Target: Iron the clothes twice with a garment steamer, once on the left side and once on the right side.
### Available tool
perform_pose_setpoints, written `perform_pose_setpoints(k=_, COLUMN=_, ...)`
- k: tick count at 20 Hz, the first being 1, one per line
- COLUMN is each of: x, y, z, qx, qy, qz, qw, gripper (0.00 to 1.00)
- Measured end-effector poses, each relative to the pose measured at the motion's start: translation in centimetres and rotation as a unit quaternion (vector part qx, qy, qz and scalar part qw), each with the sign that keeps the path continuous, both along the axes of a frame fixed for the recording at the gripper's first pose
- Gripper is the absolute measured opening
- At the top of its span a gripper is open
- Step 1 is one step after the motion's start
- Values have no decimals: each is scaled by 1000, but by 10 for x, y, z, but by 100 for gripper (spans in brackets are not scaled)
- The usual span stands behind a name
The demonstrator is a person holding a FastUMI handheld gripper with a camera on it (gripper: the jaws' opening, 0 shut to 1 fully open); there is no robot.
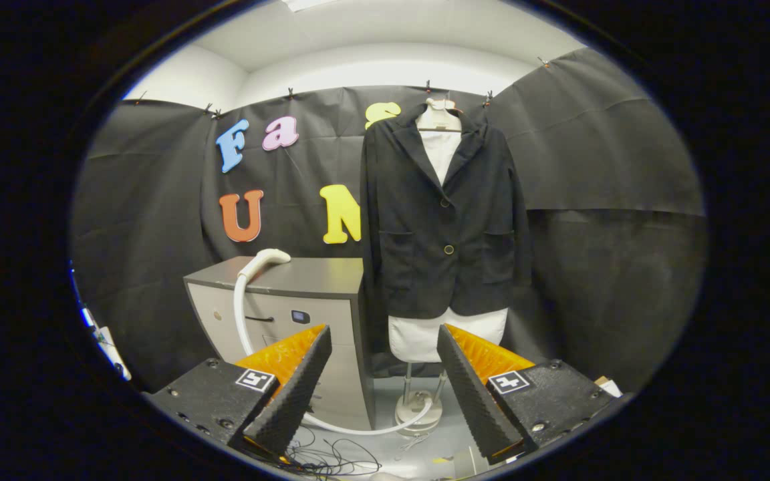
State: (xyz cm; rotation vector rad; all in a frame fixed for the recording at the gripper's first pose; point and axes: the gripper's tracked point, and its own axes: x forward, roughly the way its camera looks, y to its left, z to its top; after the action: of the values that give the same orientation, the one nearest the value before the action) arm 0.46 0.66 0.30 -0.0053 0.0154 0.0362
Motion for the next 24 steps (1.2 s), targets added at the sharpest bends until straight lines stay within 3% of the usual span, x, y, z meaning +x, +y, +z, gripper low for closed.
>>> perform_pose_setpoints(k=11, x=1, y=5, z=2, qx=-2, qy=4, qz=12, qw=1000, gripper=100)
perform_pose_setpoints(k=24, x=35, y=85, z=34, qx=-12, qy=13, qz=70, qw=997, gripper=100)
